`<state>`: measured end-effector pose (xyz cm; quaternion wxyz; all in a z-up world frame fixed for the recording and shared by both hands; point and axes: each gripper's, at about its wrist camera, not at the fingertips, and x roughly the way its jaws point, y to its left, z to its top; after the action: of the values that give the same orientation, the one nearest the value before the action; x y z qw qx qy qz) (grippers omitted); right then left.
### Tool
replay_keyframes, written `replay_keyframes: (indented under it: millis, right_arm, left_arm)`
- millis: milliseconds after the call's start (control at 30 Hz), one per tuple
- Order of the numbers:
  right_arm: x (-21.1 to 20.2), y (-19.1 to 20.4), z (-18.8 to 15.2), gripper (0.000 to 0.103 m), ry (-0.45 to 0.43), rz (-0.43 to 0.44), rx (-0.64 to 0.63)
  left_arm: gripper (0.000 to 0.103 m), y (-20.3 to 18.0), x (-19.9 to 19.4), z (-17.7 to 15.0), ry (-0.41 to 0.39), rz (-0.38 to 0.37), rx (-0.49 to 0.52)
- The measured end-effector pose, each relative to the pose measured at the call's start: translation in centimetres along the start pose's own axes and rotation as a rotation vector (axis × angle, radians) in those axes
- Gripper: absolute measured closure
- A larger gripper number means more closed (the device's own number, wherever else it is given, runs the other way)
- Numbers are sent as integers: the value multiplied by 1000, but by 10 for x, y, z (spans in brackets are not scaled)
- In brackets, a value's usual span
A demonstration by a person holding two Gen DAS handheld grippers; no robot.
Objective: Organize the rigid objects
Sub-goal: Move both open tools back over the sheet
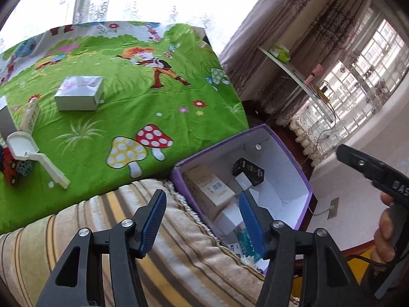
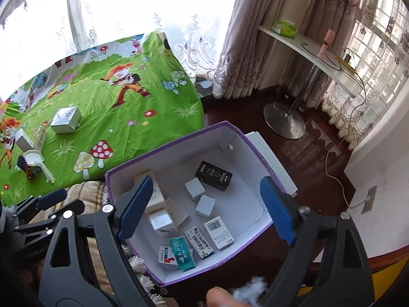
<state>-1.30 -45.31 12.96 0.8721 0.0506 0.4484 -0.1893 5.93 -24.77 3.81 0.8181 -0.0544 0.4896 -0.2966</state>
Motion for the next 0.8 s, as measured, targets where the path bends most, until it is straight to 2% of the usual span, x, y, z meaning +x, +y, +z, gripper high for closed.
replay_keyframes:
  millis: [100, 233, 367, 467, 567, 800]
  right_arm:
    - [-33, 24, 15, 15, -49, 69, -28]
    - [-80, 57, 36, 14, -131, 180, -48]
    - [-117, 91, 45, 13, -191, 289, -100]
    - [-128, 103, 50, 13, -211, 349, -100]
    - [-131, 113, 52, 13, -214, 392, -99]
    - [-122, 128, 55, 13, -205, 419, -98]
  left_arm:
    - [43, 39, -20, 3, -51, 75, -94]
    - [43, 96, -53, 3, -130, 215, -197]
    - [43, 151, -74, -1, -155, 302, -308]
    - [43, 180, -81, -2, -161, 338, -367]
    - [43, 196, -84, -1, -169, 361, -382]
    - [43, 216, -81, 7, -163, 390, -388]
